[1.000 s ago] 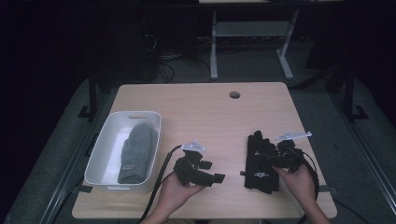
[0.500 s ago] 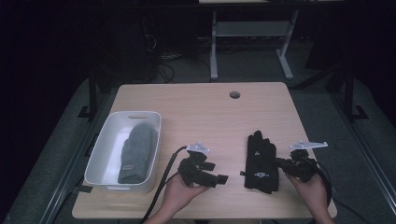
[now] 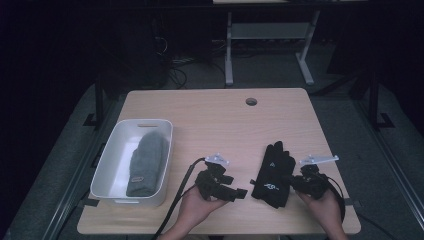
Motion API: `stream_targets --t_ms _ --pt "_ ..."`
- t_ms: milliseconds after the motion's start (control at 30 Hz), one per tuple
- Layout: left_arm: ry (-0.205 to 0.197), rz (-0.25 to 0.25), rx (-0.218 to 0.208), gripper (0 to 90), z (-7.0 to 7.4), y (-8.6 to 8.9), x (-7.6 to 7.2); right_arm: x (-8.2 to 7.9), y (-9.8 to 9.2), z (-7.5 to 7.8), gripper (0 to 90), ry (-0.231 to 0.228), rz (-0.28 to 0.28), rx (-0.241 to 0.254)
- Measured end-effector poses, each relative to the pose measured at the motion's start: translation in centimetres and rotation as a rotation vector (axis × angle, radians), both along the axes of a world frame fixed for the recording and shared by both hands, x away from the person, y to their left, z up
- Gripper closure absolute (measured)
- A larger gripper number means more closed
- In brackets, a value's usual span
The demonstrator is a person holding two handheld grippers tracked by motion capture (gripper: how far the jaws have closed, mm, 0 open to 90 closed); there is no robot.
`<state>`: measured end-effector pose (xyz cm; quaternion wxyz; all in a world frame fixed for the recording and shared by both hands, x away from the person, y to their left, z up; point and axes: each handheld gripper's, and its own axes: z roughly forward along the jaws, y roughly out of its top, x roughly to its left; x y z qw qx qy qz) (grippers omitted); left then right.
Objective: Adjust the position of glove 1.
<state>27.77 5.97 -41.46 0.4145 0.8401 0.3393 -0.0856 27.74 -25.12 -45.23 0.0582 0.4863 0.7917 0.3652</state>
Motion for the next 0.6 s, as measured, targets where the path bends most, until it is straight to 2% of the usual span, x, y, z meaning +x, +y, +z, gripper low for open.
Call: stream_targets --t_ms 133,267,333,600 --pt "0.008 -0.001 0.004 27.4 -0.3 -0.5 0.2 0.1 0.7 0.0 81.0 -0.001 0.020 0.004" --pt "0.019 0.002 0.010 27.6 -0.7 -1.2 0.6 0.4 0.6 0.3 66.5 -0.007 0.014 0.019" --pt "0.019 0.003 0.017 27.7 -0.9 -1.6 0.9 0.7 0.2 0.5 56.9 -0.010 -0.003 0.027" --pt "0.042 0.007 0.032 29.8 -2.0 -3.3 1.7 1.9 -1.4 0.7 42.1 -0.013 -0.081 0.041"
